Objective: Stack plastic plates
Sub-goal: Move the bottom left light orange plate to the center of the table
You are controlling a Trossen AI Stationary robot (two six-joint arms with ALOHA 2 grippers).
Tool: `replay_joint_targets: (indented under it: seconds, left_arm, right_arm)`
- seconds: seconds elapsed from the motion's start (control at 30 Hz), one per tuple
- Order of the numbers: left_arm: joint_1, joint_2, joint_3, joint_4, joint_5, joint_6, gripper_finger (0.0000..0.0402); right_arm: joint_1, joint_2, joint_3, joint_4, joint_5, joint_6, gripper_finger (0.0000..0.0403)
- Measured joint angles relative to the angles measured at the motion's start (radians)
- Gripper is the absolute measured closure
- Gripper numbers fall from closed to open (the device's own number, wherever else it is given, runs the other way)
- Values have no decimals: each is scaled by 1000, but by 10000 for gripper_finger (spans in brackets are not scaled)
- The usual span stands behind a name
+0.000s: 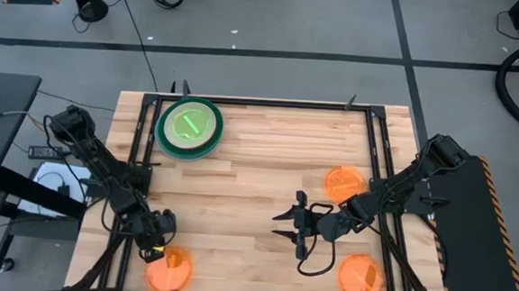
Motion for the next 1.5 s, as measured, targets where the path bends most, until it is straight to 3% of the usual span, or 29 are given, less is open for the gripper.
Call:
replay_joint_targets:
  seconds: [0.23, 0.4, 0.6, 0.77, 0.9, 1.03, 1.2, 1.5]
  left_arm:
    - [92, -41, 7, 39, 32, 43, 397]
    - [270, -64, 101, 1, 79, 243, 399]
    - [572, -61, 230, -133, 103, 476, 399]
    - [845, -33, 269, -77, 103, 577, 395]
    - [1005, 63, 282, 9, 107, 609, 396]
    - [1063, 199, 311, 100, 102, 550, 396]
    - [1041, 338, 347, 104, 45, 413, 396]
    - [1059, 364, 354, 112, -8, 293, 377]
  right_arm:
    - [19, -3, 0, -2, 10, -24, 229]
    - [44, -41, 0, -45, 10, -2, 230]
    - [80, -138, 0, -335, 33, 229, 234]
    - [89, -164, 0, -640, 66, 472, 235]
    - [85, -129, 0, -792, 109, 630, 235]
    - [75, -77, 0, -859, 117, 684, 235]
    - [55, -6, 0, -868, 106, 691, 235]
    - [7, 46, 0, -917, 163, 754, 232]
